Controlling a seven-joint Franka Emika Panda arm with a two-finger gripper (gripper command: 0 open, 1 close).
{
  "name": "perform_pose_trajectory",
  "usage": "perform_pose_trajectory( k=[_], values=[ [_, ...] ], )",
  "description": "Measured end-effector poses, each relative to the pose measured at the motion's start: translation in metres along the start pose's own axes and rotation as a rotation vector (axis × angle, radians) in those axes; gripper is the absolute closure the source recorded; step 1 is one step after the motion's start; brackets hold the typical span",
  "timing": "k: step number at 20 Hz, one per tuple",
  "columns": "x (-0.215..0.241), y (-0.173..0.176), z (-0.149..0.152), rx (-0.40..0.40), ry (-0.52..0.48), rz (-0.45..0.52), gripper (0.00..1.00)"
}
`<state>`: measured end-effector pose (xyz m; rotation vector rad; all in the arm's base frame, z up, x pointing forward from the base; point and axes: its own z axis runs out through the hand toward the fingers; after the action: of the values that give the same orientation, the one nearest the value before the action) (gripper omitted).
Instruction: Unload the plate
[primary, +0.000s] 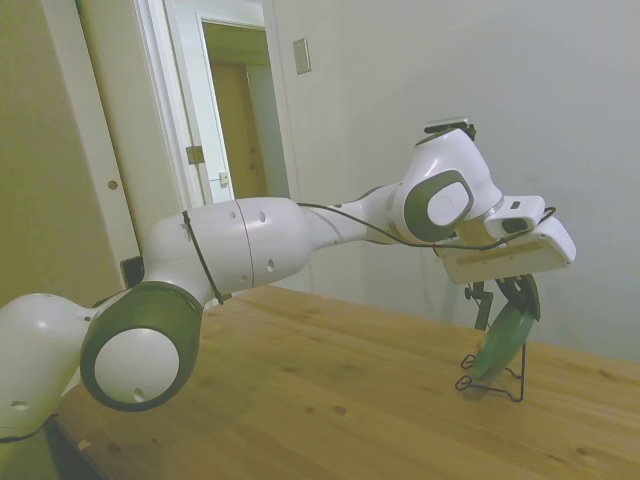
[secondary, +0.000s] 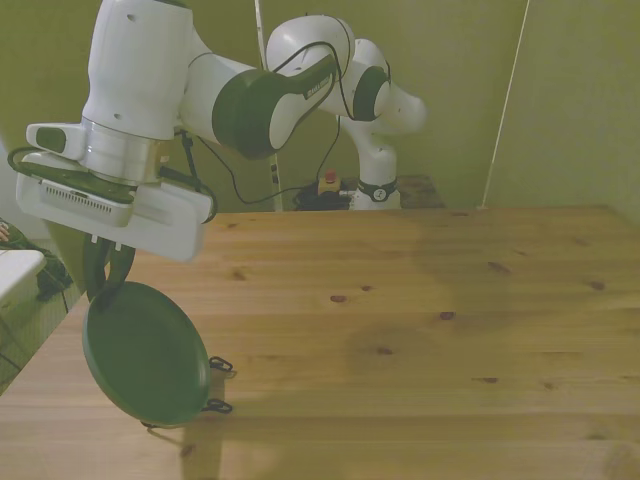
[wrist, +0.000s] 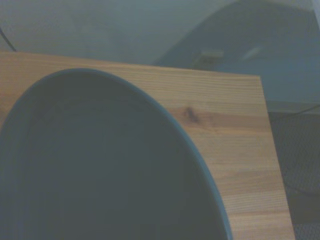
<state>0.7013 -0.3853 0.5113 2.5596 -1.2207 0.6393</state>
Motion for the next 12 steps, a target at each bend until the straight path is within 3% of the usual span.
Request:
perform_pose_trajectory(
  k=[4, 7, 12],
  values=[
    [0.007, -0.009, -0.029, 0.038, 0.040, -0.003, 1.00],
    [0.008, -0.024, -0.072, 0.111, 0.044, 0.000, 1.00],
    [-0.013, -0.059, -0.150, 0.270, -0.058, -0.007, 1.00]
  ],
)
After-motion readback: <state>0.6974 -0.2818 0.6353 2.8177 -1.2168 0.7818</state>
